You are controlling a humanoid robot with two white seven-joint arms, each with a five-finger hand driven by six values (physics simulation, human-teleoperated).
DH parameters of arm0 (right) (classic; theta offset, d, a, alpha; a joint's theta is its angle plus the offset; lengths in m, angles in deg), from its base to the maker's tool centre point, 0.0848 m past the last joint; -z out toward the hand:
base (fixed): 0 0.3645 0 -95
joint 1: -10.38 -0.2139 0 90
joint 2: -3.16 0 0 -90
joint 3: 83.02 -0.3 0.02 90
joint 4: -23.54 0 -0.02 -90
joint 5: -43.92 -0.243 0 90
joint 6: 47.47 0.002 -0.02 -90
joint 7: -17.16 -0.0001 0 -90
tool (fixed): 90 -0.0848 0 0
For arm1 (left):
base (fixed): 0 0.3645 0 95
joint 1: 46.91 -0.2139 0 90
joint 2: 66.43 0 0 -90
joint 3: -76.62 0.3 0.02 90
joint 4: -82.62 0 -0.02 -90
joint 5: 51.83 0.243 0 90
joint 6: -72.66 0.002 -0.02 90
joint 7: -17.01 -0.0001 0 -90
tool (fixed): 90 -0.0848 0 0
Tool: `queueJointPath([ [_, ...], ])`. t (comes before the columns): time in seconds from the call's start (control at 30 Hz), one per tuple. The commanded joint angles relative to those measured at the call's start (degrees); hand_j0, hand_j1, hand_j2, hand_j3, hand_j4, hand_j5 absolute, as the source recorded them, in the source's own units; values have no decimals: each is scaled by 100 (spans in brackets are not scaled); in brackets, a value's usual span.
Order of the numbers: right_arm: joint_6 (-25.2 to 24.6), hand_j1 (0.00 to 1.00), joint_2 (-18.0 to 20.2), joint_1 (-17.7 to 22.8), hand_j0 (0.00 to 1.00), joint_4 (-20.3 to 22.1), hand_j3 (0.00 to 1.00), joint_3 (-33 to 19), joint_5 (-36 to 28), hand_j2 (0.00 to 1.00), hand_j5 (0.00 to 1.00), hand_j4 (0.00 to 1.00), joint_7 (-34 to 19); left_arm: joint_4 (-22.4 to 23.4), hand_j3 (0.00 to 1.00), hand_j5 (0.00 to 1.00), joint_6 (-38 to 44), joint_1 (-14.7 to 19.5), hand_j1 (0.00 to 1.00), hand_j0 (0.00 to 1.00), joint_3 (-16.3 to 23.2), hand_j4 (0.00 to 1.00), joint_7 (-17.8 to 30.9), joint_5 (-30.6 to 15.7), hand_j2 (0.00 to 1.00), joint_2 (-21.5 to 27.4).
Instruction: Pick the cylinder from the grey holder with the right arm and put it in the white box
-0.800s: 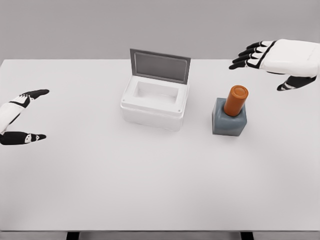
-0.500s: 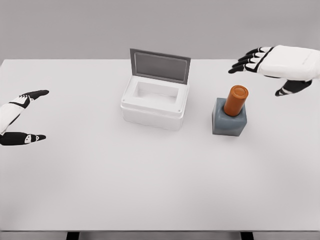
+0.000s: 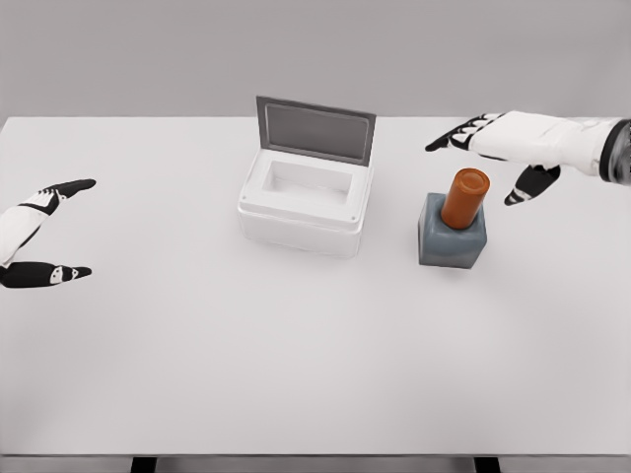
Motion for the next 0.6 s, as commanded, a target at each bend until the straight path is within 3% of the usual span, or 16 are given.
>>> queueJointPath([
  [0.0,67,100,-67,0,100,-57,100,121,0,100,100,100,2,4,100,100,6,0,100,100,-1,100,-2,-34,100,-14],
  [0.57,225,96,-41,0,96,-215,96,315,0,96,96,96,2,13,100,100,6,-9,100,100,8,100,-2,-34,100,-49],
])
